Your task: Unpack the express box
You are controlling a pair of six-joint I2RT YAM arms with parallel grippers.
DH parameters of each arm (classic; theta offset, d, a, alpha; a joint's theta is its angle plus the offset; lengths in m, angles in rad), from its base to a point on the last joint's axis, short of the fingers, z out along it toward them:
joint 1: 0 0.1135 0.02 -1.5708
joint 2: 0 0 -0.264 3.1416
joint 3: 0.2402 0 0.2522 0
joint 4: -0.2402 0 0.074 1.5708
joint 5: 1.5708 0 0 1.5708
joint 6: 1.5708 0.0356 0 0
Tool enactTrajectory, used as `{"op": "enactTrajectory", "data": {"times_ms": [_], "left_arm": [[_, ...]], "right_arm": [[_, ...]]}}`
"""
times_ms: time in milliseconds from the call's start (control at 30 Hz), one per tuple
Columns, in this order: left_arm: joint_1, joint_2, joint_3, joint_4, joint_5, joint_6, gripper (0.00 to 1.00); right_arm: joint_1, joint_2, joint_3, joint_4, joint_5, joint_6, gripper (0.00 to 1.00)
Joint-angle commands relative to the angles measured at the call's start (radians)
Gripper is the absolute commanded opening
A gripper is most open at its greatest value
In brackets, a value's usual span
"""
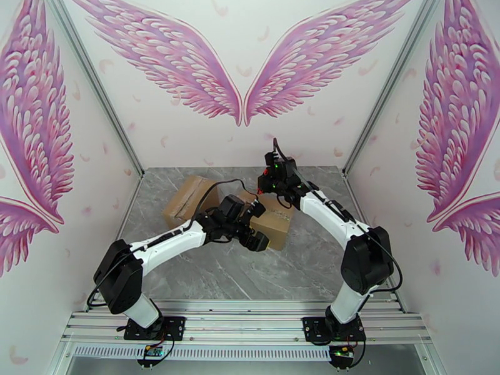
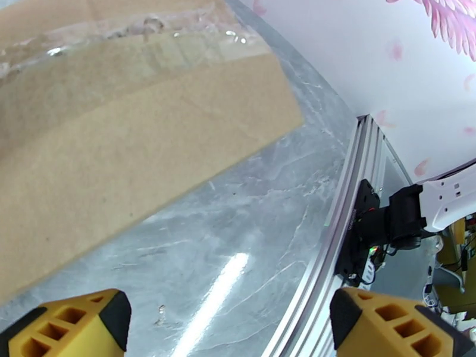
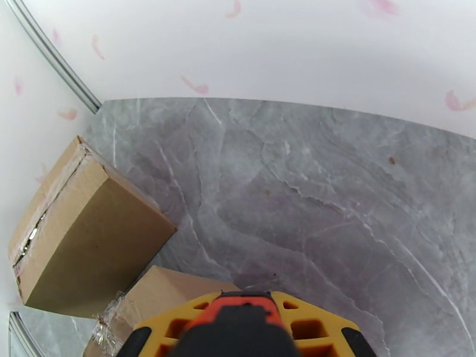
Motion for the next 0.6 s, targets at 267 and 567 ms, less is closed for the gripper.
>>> {"op": "enactTrajectory", "data": {"times_ms": [267, 567], "left_arm": [[-0.063, -0.15, 0.112, -0.147, -0.264, 0.689, 0.98], [-0.073, -0.02, 0.161, 0.005, -0.316, 1.062, 0.99]], "right_arm": [[-0.212, -0.326, -0.19, 0.135, -0.028, 0.219, 0.0], [-0.4, -0.655, -0.621, 0.324, -0.166, 0.51, 0.0]]}}
